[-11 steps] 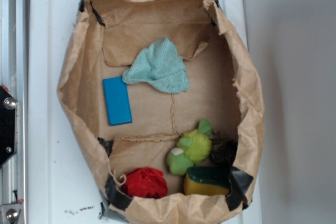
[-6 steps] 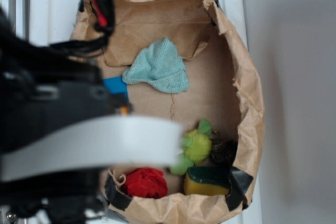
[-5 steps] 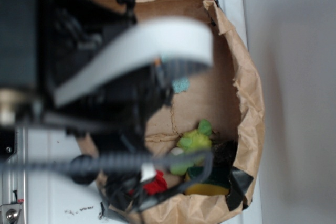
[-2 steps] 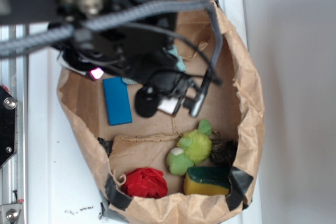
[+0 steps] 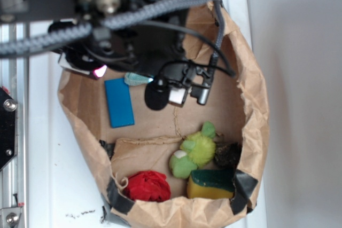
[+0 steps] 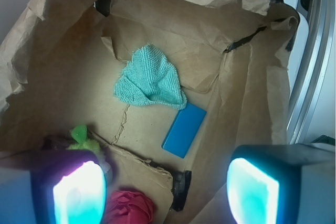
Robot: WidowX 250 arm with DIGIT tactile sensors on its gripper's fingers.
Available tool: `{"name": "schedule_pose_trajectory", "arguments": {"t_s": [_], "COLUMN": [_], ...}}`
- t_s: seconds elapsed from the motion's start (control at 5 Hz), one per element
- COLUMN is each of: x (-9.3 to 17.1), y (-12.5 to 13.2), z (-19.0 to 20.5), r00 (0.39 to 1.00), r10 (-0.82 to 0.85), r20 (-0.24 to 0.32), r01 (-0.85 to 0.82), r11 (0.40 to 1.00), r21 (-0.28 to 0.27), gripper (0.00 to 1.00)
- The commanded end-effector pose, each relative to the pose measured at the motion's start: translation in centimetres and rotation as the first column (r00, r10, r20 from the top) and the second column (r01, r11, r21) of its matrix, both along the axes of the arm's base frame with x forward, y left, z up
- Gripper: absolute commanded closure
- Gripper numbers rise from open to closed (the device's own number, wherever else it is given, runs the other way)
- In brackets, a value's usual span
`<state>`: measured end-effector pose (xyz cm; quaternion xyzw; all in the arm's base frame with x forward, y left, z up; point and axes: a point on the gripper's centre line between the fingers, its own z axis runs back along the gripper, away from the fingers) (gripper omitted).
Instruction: Grab the blue cloth.
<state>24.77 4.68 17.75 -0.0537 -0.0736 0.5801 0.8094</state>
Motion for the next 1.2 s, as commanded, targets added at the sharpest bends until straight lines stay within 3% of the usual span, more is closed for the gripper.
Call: {"name": "schedule_pose_trajectory", "arguments": {"t_s": [0.0,0.2,0.4,0.6,1.0], "x": [0.5,2.0,3.5,4.0,-0.6], "y": [1.0,1.2,1.5,2.5,4.0], "z": [-0.2,-1.7,-3.8,-5.2,-8.0], "r00": [0.997,0.994,0.991,0.993,0.998], "r10": [0.044,0.043,0.02,0.041,0.04], "r20": [0.06,0.103,0.136,0.108,0.056], "r01": [-0.045,-0.045,-0.029,-0.052,-0.051], "r11": [0.999,0.999,0.998,0.993,0.978], "r21": [0.009,0.012,0.062,0.102,0.203], "gripper": [0.0,0.0,0.0,0.0,0.0]}}
